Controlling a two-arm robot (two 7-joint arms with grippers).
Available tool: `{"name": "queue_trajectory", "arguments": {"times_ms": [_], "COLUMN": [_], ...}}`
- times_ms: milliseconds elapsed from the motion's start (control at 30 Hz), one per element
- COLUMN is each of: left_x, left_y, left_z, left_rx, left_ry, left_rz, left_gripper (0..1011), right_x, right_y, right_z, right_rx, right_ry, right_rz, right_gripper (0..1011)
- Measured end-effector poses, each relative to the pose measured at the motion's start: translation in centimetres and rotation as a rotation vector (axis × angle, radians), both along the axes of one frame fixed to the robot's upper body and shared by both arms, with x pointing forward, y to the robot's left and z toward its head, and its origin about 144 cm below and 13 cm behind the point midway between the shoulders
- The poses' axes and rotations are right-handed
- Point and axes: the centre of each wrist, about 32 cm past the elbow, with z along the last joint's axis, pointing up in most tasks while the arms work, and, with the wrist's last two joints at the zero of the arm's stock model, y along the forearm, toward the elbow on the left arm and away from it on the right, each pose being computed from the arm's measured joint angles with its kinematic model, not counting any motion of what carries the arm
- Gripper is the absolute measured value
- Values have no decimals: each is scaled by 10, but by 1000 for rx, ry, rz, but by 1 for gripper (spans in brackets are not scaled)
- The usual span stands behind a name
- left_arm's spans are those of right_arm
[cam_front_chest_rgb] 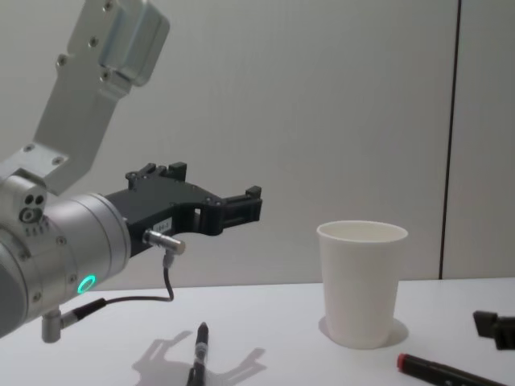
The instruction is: Place the pen into the pen holder.
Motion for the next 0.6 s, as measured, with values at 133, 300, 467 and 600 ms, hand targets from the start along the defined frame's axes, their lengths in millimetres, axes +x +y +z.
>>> {"name": "queue_trajectory", "arguments": {"times_ms": [133, 300, 467, 600], "left_x": [0, 0, 0, 0], "left_y": [0, 0, 0, 0], "left_z": [0, 0, 0, 0], "left_rx": [0, 0, 0, 0], "left_ry": [0, 0, 0, 0], "left_rz": [0, 0, 0, 0], "left_gripper": [1001, 1001, 1001, 1001], "right_x": [3, 6, 9, 10], "right_y": [1, 3, 4, 5], "right_z": [1, 2, 2, 0], "right_rx": [-18, -41, -59, -74], "right_ry": [24, 55, 78, 97], "right_rz": [16, 36, 48, 54], "right_gripper": [1002, 1001, 1001, 1002]}}
